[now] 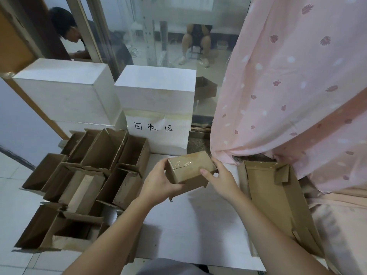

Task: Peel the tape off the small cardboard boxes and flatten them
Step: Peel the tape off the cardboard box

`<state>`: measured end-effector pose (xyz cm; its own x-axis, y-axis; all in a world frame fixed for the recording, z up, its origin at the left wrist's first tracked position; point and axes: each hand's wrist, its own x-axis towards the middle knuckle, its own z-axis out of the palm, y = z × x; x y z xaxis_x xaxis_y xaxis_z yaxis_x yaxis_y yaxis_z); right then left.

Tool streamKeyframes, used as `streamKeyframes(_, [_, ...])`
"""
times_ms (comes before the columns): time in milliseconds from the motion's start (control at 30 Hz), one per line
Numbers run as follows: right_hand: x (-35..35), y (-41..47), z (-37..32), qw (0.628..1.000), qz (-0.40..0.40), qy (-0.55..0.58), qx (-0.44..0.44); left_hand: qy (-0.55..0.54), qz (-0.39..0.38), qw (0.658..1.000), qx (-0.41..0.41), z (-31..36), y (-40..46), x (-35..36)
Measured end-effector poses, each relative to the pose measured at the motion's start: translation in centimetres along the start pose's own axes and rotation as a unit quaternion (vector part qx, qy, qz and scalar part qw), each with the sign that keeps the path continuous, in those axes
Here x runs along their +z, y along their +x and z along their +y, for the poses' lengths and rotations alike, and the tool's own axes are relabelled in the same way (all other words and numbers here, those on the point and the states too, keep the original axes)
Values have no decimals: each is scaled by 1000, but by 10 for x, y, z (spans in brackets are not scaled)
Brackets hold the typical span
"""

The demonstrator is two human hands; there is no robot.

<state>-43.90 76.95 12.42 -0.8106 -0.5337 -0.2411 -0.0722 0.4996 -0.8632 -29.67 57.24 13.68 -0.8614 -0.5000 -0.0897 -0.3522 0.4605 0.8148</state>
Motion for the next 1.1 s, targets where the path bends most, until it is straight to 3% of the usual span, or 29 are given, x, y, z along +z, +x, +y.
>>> streamKeyframes(100, [-2,3,1,998,-22,48,37,-5,2,1000,-3,2,-2,0])
streamKeyframes(167, [1,1,0,998,5,42,35,-10,10,1000,-13,8,-3,0])
streamKeyframes(267, [10,-7,-8,992,97,-44,-70,1,26,999,-40,19,-1,5])
streamKeyframes(367, [22,-17,-26,986,34,-75,-148,12,45,996,-73,22,6,9])
streamKeyframes(500, [34,-14,-32,990,-59,-62,-114,17,35,998,-58,22,13,16])
streamKeyframes(833, [3,-2,-27,996,-65,35,-46,20,-80,996,37,18,13,16])
streamKeyframes(1100, [-14,8,-34,991,-93,36,-88,-68,-110,990,53,24,11,19])
